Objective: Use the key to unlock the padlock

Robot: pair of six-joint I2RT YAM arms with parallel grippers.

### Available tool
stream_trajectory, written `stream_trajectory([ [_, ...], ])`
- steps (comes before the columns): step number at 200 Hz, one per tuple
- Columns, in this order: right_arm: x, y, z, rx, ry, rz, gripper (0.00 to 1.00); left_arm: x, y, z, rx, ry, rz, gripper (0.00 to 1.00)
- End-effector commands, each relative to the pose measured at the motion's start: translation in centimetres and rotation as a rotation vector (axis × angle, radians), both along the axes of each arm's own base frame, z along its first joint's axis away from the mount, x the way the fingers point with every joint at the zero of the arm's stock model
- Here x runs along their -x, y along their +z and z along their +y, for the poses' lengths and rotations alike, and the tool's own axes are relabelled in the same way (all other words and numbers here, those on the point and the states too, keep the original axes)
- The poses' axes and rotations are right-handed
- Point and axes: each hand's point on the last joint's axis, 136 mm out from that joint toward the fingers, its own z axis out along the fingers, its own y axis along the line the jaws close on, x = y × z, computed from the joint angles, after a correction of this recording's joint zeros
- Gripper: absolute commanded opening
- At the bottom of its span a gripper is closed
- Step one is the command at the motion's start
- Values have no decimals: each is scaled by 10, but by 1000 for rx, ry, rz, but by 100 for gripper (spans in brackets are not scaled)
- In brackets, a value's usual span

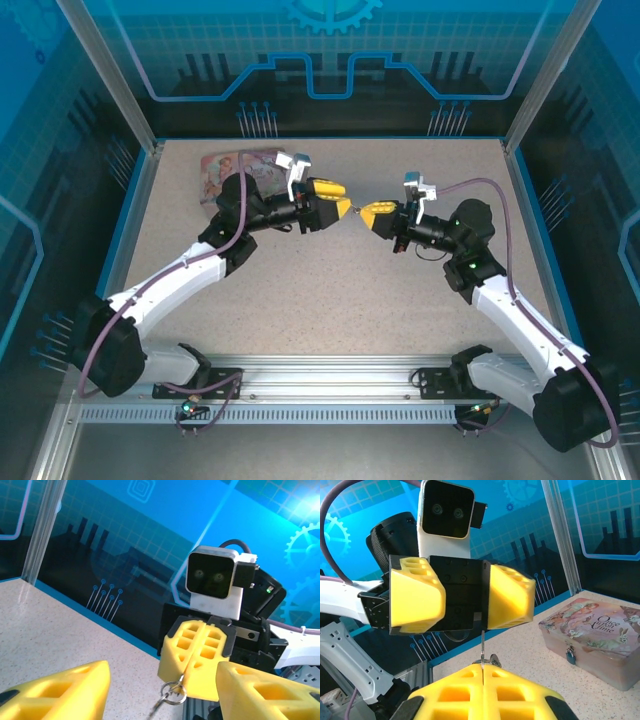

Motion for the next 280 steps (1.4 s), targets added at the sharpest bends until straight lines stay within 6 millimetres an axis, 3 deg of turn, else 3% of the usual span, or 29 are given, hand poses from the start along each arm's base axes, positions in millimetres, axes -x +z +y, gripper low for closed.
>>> stream_trajectory([
  [1,6,24,2,-36,6,-54,0,9,16,-8,38,-61,-37,55],
  [56,4,25,4,-37,0,-46,0,11,10,-16,26,-93,-27,40],
  [126,2,19,9,-11,19,-22,0,13,10,-18,11,-99,-32,6],
  [170,11,-1,12,96,78,-1,1,17,6,-14,-57,-78,-75,0],
  [191,11,-7,5,125,82,10,10,19,0,-11,-119,-67,-95,0],
  [201,10,-7,-1,133,74,4,25,20,-4,-9,-159,-58,-107,0],
  [226,13,-12,-7,146,96,-15,45,19,-13,-3,-227,-17,-124,0],
  [257,23,-17,12,117,208,-26,60,17,-5,-4,-175,-7,-100,0],
  [280,24,-22,31,102,223,-36,65,16,-1,-9,-127,-12,-99,0],
])
